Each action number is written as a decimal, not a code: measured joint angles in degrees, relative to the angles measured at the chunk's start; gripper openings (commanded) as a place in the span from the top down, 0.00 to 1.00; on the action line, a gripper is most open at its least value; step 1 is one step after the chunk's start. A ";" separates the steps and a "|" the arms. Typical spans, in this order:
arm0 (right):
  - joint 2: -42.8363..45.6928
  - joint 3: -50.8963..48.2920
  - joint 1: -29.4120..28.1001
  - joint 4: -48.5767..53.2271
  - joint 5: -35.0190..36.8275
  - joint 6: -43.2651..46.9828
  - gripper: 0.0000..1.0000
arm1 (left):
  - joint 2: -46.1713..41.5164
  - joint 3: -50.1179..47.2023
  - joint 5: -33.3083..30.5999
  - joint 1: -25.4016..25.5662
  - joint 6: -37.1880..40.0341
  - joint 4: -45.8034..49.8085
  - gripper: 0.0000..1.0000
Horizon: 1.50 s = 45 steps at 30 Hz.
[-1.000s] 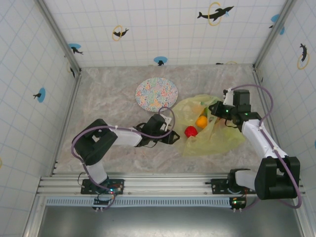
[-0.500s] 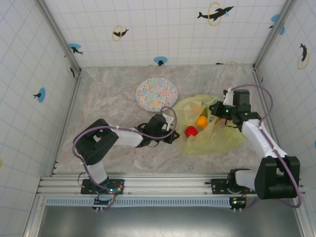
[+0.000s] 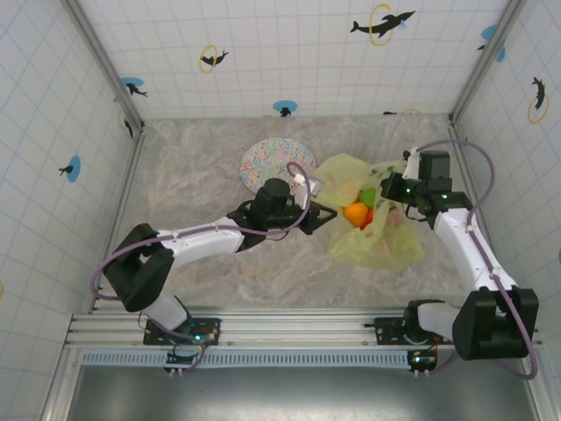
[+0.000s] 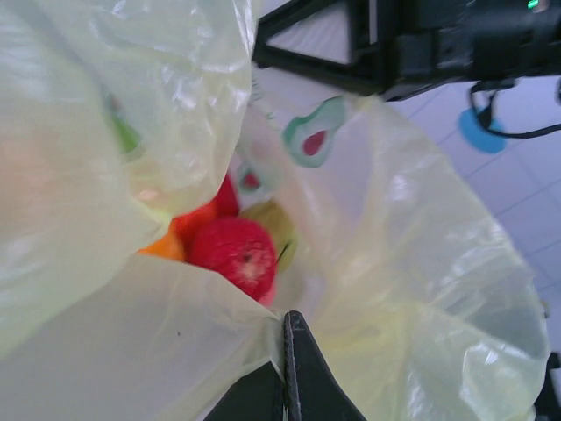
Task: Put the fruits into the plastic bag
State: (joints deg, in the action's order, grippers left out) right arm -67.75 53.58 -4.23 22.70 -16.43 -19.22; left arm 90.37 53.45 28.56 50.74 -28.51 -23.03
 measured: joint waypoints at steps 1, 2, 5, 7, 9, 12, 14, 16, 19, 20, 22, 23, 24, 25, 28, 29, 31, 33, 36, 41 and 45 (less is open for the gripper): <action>0.44 1.16 0.13 0.74 0.68 0.48 1.00 | -0.39 1.07 0.52 0.00 0.04 0.46 1.00; 0.96 2.56 0.22 1.66 1.75 1.03 1.00 | -0.74 2.40 1.05 0.00 0.09 0.90 1.00; 2.21 6.16 0.66 4.11 4.15 2.34 1.00 | -2.58 4.76 1.75 0.00 0.24 1.99 1.00; 2.91 7.65 0.81 4.90 5.09 2.86 0.99 | -4.26 5.01 1.68 -0.02 0.24 2.21 1.00; 3.67 8.09 0.87 5.01 5.68 3.02 0.99 | -6.10 5.01 1.62 -0.20 0.24 2.47 1.00; 3.96 8.09 0.90 5.07 5.35 2.71 1.00 | -7.52 5.01 1.11 -0.70 0.22 2.40 1.00; 3.85 7.74 0.92 4.79 4.52 2.25 0.99 | -7.45 5.01 0.50 -1.49 0.11 2.47 1.00; 3.72 6.60 0.90 4.02 3.89 1.88 1.00 | -6.84 5.01 -0.24 -2.60 -0.24 2.82 1.00; 3.02 4.04 0.90 2.69 3.13 1.33 1.00 | -4.81 5.16 -1.68 -4.09 -0.50 3.39 1.00; 2.71 3.10 0.90 2.27 2.97 1.16 1.00 | -3.76 5.46 -2.54 -4.48 -0.48 3.78 1.00; 2.03 1.44 0.90 1.62 2.62 0.83 1.00 | -1.38 6.71 -4.22 -4.98 -0.44 5.16 1.00; 1.66 0.72 0.90 1.38 2.45 0.72 1.00 | -0.07 7.52 -5.07 -5.05 -0.39 6.08 1.00; 1.25 0.24 0.87 1.33 2.34 0.63 1.00 | 1.42 8.57 -5.66 -5.09 -0.22 7.06 1.00; 0.94 -0.13 0.87 1.27 2.19 0.61 1.00 | 2.64 9.40 -6.05 -5.09 -0.15 7.67 1.00; 0.59 -0.74 0.85 1.22 1.92 0.59 1.00 | 5.60 11.19 -6.58 -5.09 0.00 9.35 1.00; 0.61 -0.72 0.85 1.14 1.92 0.63 1.00 | 6.14 11.50 -6.58 -5.09 -0.02 9.84 1.00; 0.70 -0.74 0.85 1.09 1.97 0.63 1.00 | 6.62 12.13 -6.58 -5.09 0.04 10.36 1.00; 0.83 -0.72 0.85 1.09 2.10 0.66 1.00 | 6.80 13.60 -6.60 -5.09 0.22 11.02 1.00; 1.29 -0.11 0.87 1.18 2.45 0.68 1.00 | 6.88 16.85 -6.60 -5.09 0.66 11.30 1.00; 2.47 2.60 0.87 1.22 2.99 0.79 1.00 | 6.88 21.64 -6.56 -5.35 1.64 11.23 1.00; 3.45 3.02 0.87 1.09 3.10 0.70 0.99 | 7.50 22.84 -6.58 -5.97 1.86 11.23 1.00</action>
State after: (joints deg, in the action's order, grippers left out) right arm -64.29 56.60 -3.36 23.79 -13.32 -18.52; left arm 97.86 76.29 21.98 44.77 -26.65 -11.79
